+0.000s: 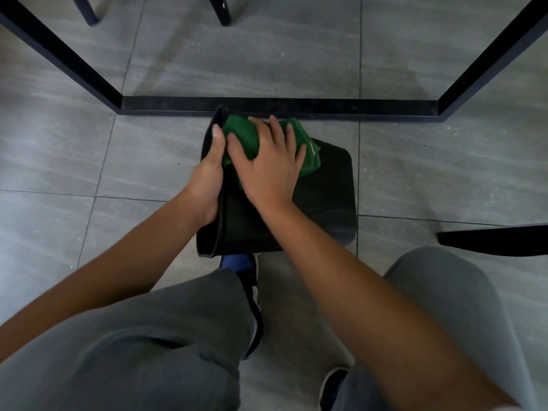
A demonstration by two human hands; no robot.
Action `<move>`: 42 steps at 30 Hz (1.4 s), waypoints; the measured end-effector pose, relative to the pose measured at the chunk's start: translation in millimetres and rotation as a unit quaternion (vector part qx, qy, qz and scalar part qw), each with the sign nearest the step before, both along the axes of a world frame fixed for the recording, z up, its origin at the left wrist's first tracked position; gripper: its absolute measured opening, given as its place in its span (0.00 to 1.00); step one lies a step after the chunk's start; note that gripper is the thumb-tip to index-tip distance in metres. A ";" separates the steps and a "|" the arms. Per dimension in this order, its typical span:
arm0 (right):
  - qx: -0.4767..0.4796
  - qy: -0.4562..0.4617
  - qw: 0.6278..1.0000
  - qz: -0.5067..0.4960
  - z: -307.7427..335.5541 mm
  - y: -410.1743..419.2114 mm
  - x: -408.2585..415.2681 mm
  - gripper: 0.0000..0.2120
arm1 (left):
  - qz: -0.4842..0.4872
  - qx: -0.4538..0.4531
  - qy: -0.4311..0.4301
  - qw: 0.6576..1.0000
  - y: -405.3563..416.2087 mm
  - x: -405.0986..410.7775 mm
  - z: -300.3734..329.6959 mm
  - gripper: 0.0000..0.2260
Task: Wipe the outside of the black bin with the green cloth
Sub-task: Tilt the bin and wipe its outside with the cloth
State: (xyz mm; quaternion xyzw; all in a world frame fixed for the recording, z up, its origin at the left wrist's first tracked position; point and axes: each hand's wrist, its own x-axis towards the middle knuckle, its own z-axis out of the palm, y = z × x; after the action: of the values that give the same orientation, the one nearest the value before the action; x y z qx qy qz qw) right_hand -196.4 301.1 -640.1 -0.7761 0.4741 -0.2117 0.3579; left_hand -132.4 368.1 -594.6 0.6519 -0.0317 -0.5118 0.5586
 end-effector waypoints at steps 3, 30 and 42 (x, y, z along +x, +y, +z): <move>0.031 0.033 0.999 -0.022 -11.5 -25.0 0.9 0.29 | 0.015 0.008 -0.027 0.999 3.1 2.6 -6.4 0.24; 0.005 -0.059 0.998 0.003 6.9 53.2 -10.3 0.24 | 0.071 -0.051 0.080 0.993 3.6 14.7 -0.8 0.38; 0.142 0.077 0.973 -0.162 -64.5 -51.4 -56.6 0.47 | 0.070 0.033 0.049 0.996 9.1 7.3 6.2 0.24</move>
State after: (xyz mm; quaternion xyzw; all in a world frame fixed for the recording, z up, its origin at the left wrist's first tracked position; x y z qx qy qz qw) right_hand -253.0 249.7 -704.6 -0.6442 0.6451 -0.1369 0.3874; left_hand -125.0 377.2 -588.4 0.6448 0.0581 -0.5039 0.5718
